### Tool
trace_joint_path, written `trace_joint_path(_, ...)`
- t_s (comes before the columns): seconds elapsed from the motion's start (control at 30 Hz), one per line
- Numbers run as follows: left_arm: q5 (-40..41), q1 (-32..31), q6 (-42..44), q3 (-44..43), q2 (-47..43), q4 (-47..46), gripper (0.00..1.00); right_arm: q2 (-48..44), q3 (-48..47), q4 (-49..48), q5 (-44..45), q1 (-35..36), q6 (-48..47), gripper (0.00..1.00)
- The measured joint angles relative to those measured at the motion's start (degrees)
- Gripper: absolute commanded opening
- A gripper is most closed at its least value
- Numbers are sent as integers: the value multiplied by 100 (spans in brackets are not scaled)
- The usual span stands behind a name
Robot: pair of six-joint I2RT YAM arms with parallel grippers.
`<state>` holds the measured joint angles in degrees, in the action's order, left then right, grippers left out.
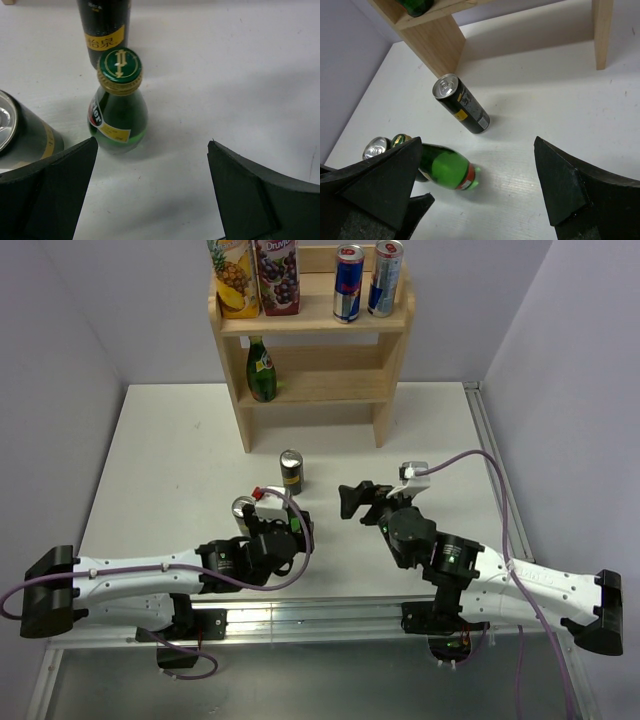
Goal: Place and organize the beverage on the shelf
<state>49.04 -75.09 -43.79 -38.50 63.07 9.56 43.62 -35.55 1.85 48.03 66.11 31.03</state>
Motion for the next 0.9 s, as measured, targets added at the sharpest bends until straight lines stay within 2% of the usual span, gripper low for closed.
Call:
trace_joint_path(0.17, 256, 0, -240, 299, 101, -168, 99, -79, 74, 92, 13, 4, 109, 100)
trace_joint_path(0.33, 319, 44, -348, 645, 697, -704, 99, -116, 227, 131, 39, 13, 177, 100)
trace_joint_path(0.7, 382, 518, -13, 1217, 2323, -3056, 99, -251, 529, 146, 39, 31, 267, 100)
trace_joint_path(0.9, 487, 824, 356, 1198, 3348, -4212, 99, -306, 691, 98, 48, 31, 284, 100)
